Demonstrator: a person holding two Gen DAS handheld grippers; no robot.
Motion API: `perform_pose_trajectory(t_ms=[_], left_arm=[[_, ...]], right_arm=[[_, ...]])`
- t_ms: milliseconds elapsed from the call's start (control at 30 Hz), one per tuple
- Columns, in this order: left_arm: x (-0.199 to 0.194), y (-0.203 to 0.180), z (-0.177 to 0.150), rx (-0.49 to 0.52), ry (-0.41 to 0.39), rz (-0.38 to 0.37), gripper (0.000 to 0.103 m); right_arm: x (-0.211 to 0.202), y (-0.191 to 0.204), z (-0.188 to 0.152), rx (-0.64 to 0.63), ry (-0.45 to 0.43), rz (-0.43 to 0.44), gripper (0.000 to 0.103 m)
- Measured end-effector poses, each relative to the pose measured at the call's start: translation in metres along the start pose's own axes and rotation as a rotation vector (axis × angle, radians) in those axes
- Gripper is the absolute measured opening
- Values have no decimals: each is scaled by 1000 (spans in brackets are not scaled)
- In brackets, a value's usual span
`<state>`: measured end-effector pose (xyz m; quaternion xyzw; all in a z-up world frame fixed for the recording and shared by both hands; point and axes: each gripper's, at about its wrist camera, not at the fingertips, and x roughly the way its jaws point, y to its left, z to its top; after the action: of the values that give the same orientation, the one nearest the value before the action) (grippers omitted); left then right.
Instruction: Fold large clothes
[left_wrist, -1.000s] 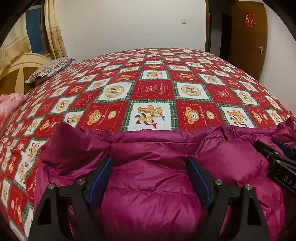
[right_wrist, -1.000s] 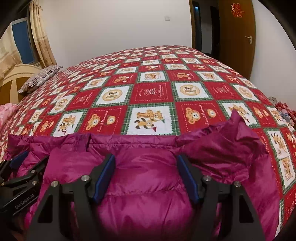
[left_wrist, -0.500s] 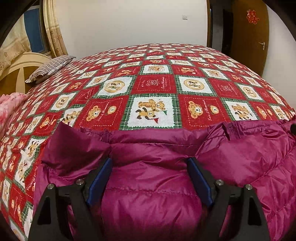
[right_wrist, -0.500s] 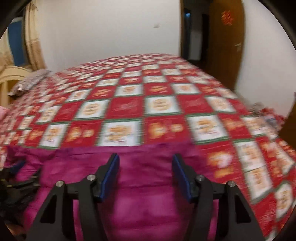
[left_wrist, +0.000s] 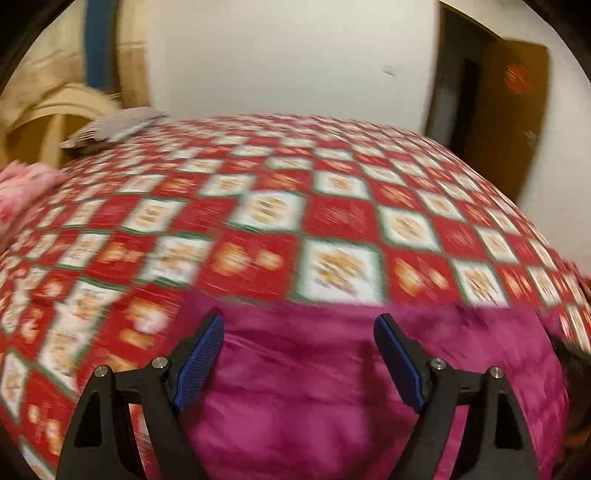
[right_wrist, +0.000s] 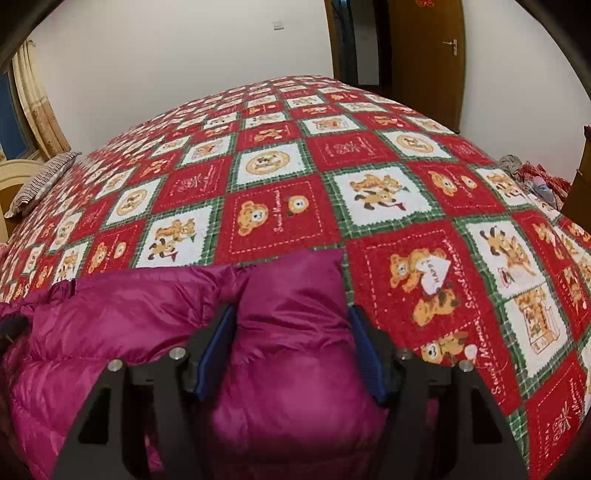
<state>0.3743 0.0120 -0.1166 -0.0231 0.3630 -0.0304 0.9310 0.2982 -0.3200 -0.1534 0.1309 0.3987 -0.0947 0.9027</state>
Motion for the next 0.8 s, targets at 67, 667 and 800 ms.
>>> perform_pose_trajectory(t_ms=[67, 667, 800], left_arm=[[14, 18, 4, -43, 34, 60, 84], [4, 47, -13, -199, 98, -95, 85], [-48, 18, -18, -90, 31, -140, 85]], right_arm=[[-1, -2, -1, 3, -2, 3, 66], [-7, 0, 6, -11, 32, -7, 66], [-62, 17, 7, -28, -102, 56, 61]])
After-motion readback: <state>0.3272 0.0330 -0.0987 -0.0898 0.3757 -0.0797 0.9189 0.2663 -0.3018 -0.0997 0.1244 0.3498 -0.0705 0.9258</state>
